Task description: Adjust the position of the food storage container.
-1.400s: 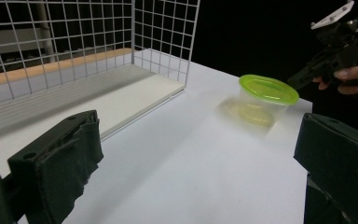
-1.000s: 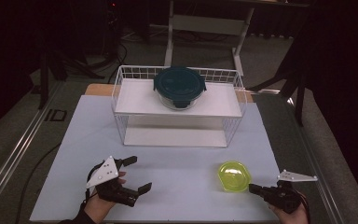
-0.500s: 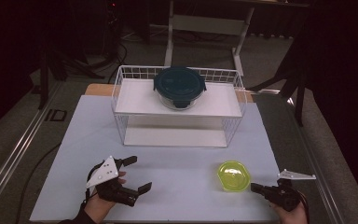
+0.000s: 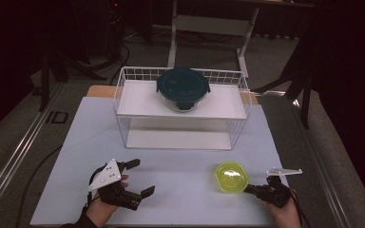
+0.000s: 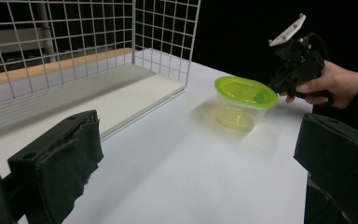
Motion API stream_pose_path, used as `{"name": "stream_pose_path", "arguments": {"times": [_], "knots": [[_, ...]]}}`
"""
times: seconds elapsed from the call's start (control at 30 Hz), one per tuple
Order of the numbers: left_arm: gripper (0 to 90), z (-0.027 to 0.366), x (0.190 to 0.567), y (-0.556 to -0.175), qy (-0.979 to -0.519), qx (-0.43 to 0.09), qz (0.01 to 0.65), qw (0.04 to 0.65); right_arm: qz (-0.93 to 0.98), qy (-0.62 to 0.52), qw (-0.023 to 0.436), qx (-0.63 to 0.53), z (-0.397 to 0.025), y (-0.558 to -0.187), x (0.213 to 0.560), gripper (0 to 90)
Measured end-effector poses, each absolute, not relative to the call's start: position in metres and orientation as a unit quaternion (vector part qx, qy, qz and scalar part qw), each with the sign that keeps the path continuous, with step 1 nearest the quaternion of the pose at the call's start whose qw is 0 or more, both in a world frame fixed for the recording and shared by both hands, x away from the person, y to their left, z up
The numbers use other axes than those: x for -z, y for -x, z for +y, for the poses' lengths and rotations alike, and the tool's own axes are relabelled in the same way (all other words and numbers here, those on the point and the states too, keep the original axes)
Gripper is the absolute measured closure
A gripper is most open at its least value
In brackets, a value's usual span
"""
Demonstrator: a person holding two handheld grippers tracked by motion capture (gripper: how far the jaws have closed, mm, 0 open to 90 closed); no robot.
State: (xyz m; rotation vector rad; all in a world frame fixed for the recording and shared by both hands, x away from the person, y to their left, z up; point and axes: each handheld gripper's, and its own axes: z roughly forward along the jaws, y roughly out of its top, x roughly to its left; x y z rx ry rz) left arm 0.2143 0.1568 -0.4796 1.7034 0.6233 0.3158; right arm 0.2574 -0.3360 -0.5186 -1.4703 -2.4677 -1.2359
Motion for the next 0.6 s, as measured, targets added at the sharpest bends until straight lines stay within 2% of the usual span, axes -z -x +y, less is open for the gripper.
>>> {"name": "stream_pose_path", "arguments": {"times": [0.6], "knots": [[0.4, 0.157, 0.480, -0.213, -0.738, -0.137, 0.269, 0.604, -0.808, 0.441, 0.028, 0.390, -0.284, -0.280, 0.519, 90.0]]}}
